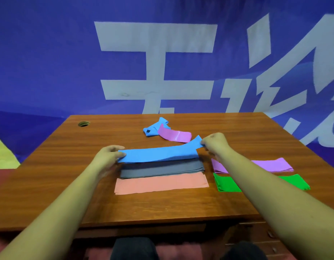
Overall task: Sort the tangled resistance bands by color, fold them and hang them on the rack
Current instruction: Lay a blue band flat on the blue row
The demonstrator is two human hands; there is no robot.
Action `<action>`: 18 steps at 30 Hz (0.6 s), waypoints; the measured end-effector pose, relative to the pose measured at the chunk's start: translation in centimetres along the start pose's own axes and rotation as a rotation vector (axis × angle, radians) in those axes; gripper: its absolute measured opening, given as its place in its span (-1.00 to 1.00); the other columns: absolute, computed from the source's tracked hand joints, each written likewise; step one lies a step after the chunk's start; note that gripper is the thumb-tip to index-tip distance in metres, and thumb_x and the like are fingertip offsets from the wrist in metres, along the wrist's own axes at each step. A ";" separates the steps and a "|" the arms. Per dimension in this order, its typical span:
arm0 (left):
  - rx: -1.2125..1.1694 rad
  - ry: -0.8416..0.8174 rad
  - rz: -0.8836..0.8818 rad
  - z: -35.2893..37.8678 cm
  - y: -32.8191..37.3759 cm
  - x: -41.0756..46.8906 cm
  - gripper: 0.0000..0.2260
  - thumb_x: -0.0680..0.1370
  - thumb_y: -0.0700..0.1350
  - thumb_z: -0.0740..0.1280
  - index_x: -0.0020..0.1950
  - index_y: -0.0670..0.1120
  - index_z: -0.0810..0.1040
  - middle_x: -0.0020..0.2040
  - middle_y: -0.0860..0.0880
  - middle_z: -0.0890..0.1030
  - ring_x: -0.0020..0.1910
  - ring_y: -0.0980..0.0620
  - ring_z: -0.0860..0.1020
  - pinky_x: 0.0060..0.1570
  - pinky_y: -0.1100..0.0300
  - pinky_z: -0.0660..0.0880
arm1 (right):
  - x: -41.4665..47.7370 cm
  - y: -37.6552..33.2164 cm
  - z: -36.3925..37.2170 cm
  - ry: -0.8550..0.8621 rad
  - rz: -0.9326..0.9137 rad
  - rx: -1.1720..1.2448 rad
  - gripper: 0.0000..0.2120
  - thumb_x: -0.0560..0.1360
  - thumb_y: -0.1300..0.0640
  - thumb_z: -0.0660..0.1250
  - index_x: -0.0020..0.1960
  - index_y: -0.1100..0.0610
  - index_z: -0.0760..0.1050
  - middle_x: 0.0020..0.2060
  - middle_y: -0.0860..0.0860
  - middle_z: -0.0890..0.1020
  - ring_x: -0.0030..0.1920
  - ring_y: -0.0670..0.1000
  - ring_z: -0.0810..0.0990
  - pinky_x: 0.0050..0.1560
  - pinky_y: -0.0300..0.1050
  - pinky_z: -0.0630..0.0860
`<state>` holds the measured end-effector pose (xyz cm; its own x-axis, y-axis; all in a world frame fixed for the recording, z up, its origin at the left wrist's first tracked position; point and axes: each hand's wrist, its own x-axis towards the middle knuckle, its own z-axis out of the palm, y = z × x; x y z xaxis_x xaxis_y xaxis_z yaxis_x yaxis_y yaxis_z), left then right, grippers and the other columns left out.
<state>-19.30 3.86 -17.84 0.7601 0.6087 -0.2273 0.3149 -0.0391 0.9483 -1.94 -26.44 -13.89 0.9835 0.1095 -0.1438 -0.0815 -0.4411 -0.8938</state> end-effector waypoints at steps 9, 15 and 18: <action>0.385 0.175 0.198 0.3 -2.4 3.5 -0.82 0.43 -0.19 0.49 -0.03 -0.08 0.56 -0.21 -0.02 0.59 -0.19 -0.02 0.56 -0.22 0.14 0.43 | 3.0 2.4 3.7 0.056 -0.112 -0.357 -0.86 0.43 0.30 0.32 -0.28 0.17 0.58 -0.23 0.14 0.65 -0.13 0.13 0.58 -0.15 -0.17 0.39; 0.488 0.145 0.235 1.3 -3.6 4.7 -0.84 0.44 -0.19 0.49 -0.05 -0.06 0.56 -0.22 -0.01 0.57 -0.21 0.04 0.52 -0.34 0.31 0.30 | 4.3 4.0 4.6 0.077 -0.190 -0.530 -0.91 0.41 0.27 0.35 -0.23 0.12 0.55 -0.17 0.14 0.68 -0.08 0.19 0.61 -0.11 -0.03 0.53; 0.493 0.168 0.258 1.5 -3.9 4.8 -0.86 0.46 -0.17 0.47 -0.03 -0.05 0.57 -0.22 0.01 0.56 -0.24 0.09 0.49 -0.34 0.34 0.29 | 4.5 4.7 4.8 0.097 -0.226 -0.556 -0.88 0.42 0.26 0.36 -0.26 0.09 0.50 -0.19 0.14 0.67 -0.09 0.20 0.61 -0.11 0.02 0.56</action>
<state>-16.03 5.70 -22.97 0.7593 0.6465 0.0742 0.3895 -0.5429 0.7440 1.31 -23.70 -20.79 0.9789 0.1849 0.0868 0.2023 -0.8186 -0.5376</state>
